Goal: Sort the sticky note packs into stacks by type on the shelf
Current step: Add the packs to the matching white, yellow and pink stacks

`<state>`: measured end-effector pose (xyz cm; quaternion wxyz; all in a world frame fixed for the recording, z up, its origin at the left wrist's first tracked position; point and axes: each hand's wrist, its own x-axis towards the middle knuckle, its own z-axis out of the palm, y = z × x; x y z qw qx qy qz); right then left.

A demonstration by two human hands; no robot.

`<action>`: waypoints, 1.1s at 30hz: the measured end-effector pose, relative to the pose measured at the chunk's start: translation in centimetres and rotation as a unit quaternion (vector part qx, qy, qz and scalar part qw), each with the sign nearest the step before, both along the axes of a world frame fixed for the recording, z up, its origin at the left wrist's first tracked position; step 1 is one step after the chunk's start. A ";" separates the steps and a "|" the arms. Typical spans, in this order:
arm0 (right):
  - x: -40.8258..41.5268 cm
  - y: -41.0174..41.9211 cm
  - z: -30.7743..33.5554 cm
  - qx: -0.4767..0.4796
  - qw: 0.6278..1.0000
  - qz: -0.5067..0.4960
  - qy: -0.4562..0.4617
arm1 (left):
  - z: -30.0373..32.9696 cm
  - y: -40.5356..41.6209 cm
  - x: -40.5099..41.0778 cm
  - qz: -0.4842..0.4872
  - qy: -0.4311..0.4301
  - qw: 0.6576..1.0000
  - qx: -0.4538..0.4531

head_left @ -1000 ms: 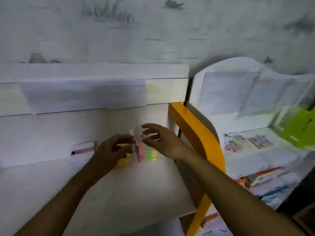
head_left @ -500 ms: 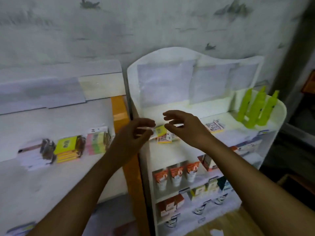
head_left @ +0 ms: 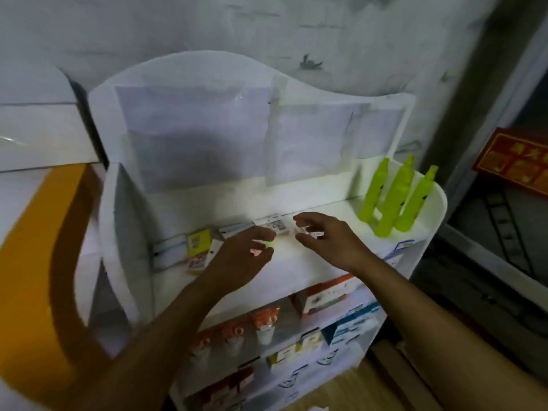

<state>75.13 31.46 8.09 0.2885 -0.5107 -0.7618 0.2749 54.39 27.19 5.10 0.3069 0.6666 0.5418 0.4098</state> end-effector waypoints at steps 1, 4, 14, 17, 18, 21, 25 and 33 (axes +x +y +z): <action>0.8 1.5 0.0 -0.006 1.000 -0.009 -0.008 | -0.3 1.6 0.7 -0.001 -0.007 1.000 -0.005; 3.4 5.2 -0.4 -0.011 0.999 -0.027 -0.022 | -0.8 5.8 2.1 -0.013 0.010 1.000 -0.015; 6.4 14.0 -5.8 -0.054 0.996 0.034 -0.068 | -3.4 13.8 4.2 0.032 0.136 0.987 -0.075; 6.6 16.0 -7.5 -0.073 0.990 0.075 -0.093 | -4.7 15.0 5.0 0.061 0.205 0.973 -0.089; 6.8 16.7 -7.9 -0.078 0.988 0.085 -0.104 | -5.1 15.2 5.0 0.074 0.217 0.969 -0.088; 7.2 18.1 -9.0 -0.108 0.974 0.133 -0.147 | -6.9 15.9 4.7 0.087 0.313 0.940 -0.101; 7.6 18.7 -10.6 -0.094 0.950 0.181 -0.236 | -8.3 16.7 5.2 0.103 0.415 0.896 -0.123; 7.4 19.6 -10.4 -0.037 0.947 0.160 -0.275 | -8.6 16.5 6.3 0.090 0.477 0.872 -0.065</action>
